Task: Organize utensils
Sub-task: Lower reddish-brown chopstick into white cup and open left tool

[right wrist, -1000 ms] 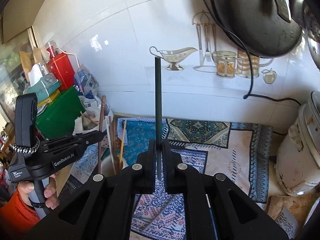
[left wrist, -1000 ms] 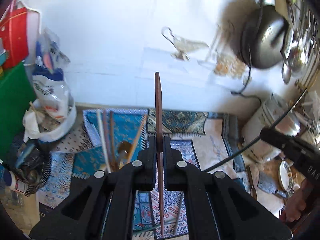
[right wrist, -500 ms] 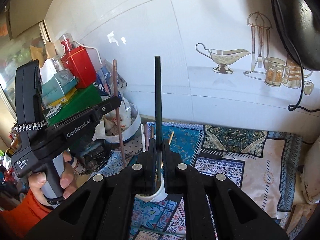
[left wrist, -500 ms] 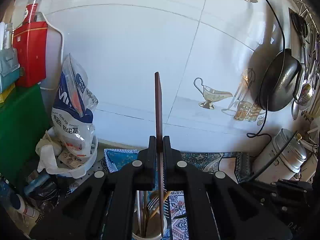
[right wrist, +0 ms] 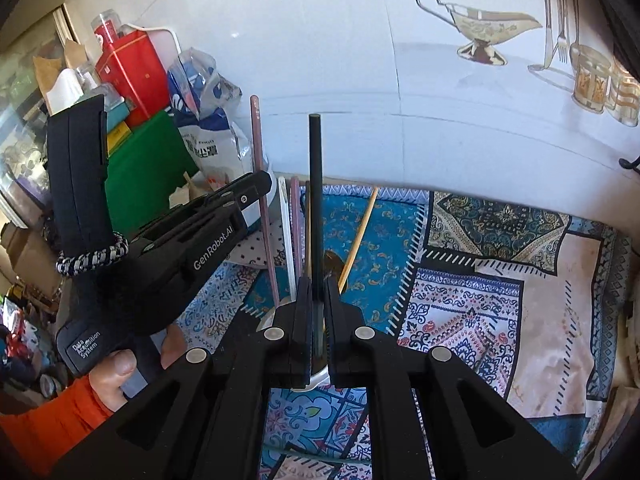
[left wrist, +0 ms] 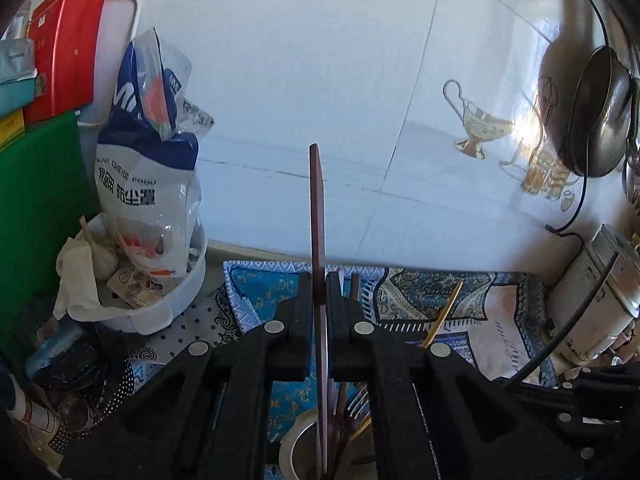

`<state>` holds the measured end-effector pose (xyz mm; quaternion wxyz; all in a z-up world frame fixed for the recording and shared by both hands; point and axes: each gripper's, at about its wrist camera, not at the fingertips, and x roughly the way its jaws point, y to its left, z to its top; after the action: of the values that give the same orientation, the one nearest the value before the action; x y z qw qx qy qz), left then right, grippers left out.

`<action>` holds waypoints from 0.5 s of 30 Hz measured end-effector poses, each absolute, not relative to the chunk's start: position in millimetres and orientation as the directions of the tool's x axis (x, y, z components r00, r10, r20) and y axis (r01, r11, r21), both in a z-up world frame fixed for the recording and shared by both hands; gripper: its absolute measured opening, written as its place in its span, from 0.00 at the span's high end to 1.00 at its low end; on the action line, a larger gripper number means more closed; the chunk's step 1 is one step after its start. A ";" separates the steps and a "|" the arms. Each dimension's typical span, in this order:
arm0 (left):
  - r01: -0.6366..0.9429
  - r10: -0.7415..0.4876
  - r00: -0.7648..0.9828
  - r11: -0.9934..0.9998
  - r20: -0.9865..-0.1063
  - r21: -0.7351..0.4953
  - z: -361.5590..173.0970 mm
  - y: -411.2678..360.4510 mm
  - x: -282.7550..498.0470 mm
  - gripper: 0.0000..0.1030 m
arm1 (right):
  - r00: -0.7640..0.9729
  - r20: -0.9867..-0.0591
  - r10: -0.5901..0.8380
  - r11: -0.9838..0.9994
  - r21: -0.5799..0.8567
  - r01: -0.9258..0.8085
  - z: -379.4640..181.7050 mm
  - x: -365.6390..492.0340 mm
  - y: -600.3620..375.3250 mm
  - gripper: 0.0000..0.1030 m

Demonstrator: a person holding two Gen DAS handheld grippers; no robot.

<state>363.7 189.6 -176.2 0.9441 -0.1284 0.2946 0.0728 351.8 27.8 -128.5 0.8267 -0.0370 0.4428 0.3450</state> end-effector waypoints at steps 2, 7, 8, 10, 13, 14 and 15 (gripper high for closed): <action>-0.200 0.044 0.803 0.959 -0.595 -0.200 -185.4 188.6 361.0 0.96 | 0.356 -0.773 0.524 0.764 0.242 -0.598 -136.5 352.3 30.0 0.95; -0.176 0.005 0.766 0.964 -0.642 -0.201 -195.8 186.3 350.9 0.96 | 0.329 -0.805 0.494 0.768 0.227 -0.598 -149.0 353.4 32.8 0.94; -0.167 -0.005 0.759 0.965 -0.652 -0.202 -195.9 185.7 349.2 0.96 | 0.328 -0.807 0.490 0.769 0.224 -0.599 -149.4 352.5 32.6 0.94; -0.149 -0.025 0.747 0.968 -0.665 -0.204 -192.5 184.4 345.4 0.96 | 0.329 -0.814 0.479 0.771 0.210 -0.602 -148.5 350.5 32.7 0.94; -0.136 -0.033 0.744 0.970 -0.667 -0.200 -180.5 184.4 337.9 0.96 | 0.331 -0.824 0.460 0.771 0.186 -0.609 -145.4 347.2 31.1 0.90; -0.131 -0.036 0.744 0.971 -0.667 -0.198 -175.0 184.1 334.8 0.96 | 0.332 -0.825 0.457 0.771 0.182 -0.610 -144.5 346.9 29.9 0.85; -0.127 -0.036 0.744 0.973 -0.667 -0.195 -169.1 183.5 331.5 0.95 | 0.334 -0.824 0.457 0.770 0.179 -0.612 -142.2 345.3 28.0 0.82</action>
<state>331.5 183.5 -169.1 0.9269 -0.1145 0.3567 0.0244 345.3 28.0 -142.2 0.8127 -0.0818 0.4740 0.3288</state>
